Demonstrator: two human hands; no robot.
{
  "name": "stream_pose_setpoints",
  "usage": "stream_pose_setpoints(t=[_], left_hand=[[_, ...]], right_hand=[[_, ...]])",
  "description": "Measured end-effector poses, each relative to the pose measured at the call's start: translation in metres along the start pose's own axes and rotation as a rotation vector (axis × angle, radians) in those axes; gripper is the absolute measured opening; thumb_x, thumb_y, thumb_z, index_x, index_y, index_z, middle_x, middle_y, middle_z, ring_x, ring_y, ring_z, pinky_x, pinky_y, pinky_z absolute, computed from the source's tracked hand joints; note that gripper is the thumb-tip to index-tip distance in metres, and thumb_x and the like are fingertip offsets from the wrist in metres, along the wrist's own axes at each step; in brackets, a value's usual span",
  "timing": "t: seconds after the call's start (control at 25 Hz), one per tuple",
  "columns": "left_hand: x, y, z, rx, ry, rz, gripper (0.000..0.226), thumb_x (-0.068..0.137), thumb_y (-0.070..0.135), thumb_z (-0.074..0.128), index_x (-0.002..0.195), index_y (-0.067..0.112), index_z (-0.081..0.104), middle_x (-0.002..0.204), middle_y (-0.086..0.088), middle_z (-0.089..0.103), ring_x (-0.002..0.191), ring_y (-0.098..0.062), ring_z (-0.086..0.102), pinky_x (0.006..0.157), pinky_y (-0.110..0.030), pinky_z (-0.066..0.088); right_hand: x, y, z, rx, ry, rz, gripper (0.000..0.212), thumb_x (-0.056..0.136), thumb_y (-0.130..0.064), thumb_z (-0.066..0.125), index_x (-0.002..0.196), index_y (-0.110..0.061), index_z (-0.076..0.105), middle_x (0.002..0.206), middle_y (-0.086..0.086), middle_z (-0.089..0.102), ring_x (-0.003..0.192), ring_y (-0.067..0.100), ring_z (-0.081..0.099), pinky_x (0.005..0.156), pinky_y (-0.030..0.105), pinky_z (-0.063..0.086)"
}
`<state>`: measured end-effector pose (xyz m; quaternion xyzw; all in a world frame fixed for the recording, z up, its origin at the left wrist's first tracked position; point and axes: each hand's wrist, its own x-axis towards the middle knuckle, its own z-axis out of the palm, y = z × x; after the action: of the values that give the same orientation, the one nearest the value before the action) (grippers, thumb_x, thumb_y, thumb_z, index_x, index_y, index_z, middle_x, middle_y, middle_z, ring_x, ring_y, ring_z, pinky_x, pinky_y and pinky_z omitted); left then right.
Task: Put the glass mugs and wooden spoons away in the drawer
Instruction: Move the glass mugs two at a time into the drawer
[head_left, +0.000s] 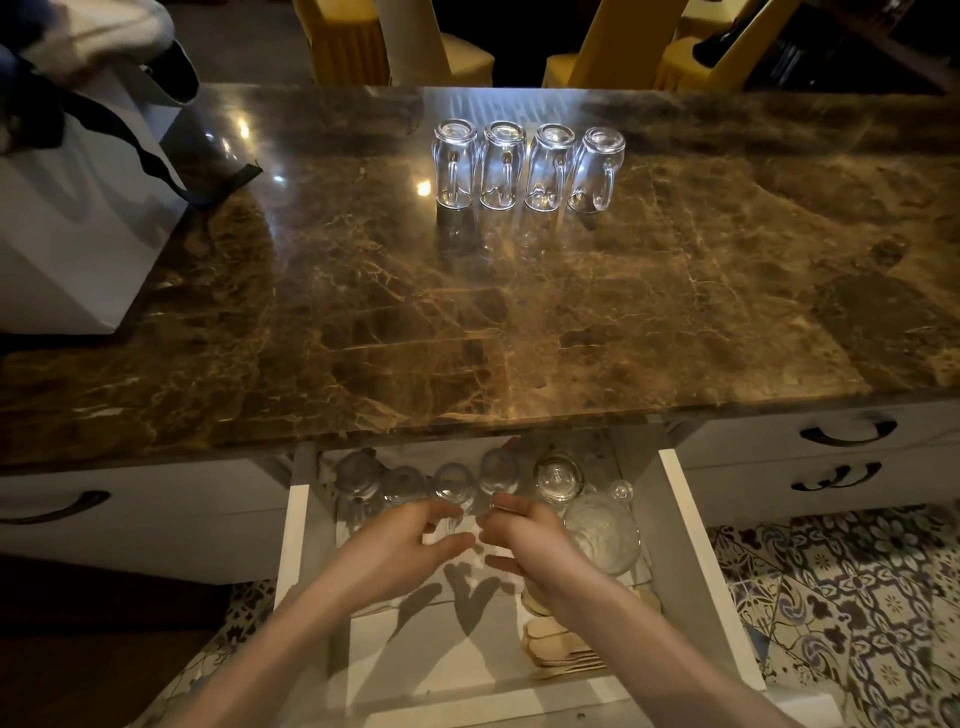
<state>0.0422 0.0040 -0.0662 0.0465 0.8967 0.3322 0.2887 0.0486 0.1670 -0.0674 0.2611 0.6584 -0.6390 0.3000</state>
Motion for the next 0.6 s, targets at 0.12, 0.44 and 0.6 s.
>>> stream_pose_setpoints(t=[0.12, 0.44, 0.6], left_hand=[[-0.008, 0.018, -0.028, -0.104, 0.01, 0.13, 0.045, 0.08, 0.058, 0.053, 0.119, 0.035, 0.056, 0.114, 0.017, 0.062, 0.102, 0.004, 0.057, 0.09, -0.029, 0.051], [-0.009, 0.055, -0.086, -0.359, 0.23, 0.363, 0.034, 0.076, 0.054, 0.056, 0.105, 0.037, 0.064, 0.102, 0.024, 0.066, 0.094, 0.006, 0.062, 0.076, -0.008, 0.048], [0.013, 0.067, -0.107, -0.524, 0.372, 0.372, 0.025, 0.08, 0.039, 0.061, 0.103, 0.031, 0.067, 0.099, 0.006, 0.071, 0.092, -0.009, 0.067, 0.08, -0.025, 0.054]], right_hand=[[-0.02, -0.024, -0.012, -0.025, -0.104, -0.114, 0.029, 0.086, -0.019, 0.063, 0.114, -0.019, 0.058, 0.105, 0.004, 0.068, 0.096, 0.015, 0.066, 0.079, 0.028, 0.055], [-0.036, -0.09, -0.024, -0.108, -0.1, -0.416, 0.02, 0.088, -0.021, 0.063, 0.108, -0.025, 0.064, 0.104, -0.004, 0.071, 0.091, 0.01, 0.069, 0.08, 0.028, 0.056], [-0.021, -0.127, -0.028, -0.005, -0.06, -0.502, 0.016, 0.087, -0.017, 0.065, 0.102, -0.023, 0.066, 0.098, -0.002, 0.073, 0.083, 0.01, 0.071, 0.07, 0.024, 0.057]])
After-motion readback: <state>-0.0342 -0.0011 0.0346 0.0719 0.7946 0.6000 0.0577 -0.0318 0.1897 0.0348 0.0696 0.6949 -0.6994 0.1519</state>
